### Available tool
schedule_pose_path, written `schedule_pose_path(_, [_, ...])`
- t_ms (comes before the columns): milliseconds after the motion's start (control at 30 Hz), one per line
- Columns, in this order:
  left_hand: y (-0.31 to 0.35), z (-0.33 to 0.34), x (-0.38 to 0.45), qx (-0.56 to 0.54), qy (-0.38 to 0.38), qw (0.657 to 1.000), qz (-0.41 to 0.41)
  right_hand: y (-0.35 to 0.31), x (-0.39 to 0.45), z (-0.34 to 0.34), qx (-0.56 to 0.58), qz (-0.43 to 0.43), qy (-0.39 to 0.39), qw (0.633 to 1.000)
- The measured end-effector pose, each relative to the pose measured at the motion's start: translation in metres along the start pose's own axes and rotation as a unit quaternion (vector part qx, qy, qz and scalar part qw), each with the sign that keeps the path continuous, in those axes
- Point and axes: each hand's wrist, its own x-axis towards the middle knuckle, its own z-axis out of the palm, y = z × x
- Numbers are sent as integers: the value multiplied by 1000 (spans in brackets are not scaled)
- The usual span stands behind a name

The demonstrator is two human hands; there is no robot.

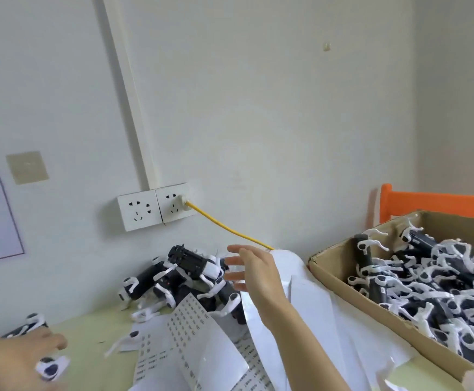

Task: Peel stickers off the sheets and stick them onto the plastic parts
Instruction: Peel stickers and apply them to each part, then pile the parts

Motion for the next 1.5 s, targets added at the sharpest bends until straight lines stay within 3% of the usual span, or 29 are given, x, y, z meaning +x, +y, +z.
schedule_pose_path(67, [-15, 3, -2, 4, 40, 998, 50, 3, -1, 5, -24, -11, -9, 1000])
schedule_pose_path(133, [-14, -4, -15, -4, 17, 997, 72, 6, -1, 9, -50, -20, -16, 998])
schedule_pose_path(400, [-6, -6, -23, -27, -78, 997, -6, 18, -4, 28, -115, -33, -56, 991])
schedule_pose_path(567, [-2, -7, -18, -65, 0, 998, -1, 20, -5, 32, -133, -42, -72, 988])
schedule_pose_path(667, [7, -13, -18, -116, -18, 993, 17, 22, -4, 35, -143, -41, -81, 985])
schedule_pose_path(800, [19, -12, -15, -29, -20, 999, 37, 26, -4, 38, -161, -43, -97, 981])
schedule_pose_path(900, [21, -13, -14, -24, -16, 999, 24, 27, -4, 41, -170, -37, -115, 978])
schedule_pose_path(1033, [24, -29, -12, -144, 114, 983, -31, 30, -5, 44, -183, -35, -137, 973])
schedule_pose_path(1100, [26, -41, -12, -242, 203, 946, -67, 32, -5, 45, -191, -37, -149, 969])
schedule_pose_path(1167, [33, -52, -13, -352, 272, 890, -101, 33, -4, 46, -195, -38, -154, 968])
schedule_pose_path(1333, [60, -62, -15, -610, 301, 720, -136, 32, -7, 48, -213, -50, -170, 961])
schedule_pose_path(1400, [77, -56, -20, -692, 306, 636, -149, 32, -9, 51, -223, -61, -181, 956])
schedule_pose_path(1500, [108, -39, -31, -807, 304, 482, -155, 32, -15, 59, -214, -82, -202, 952])
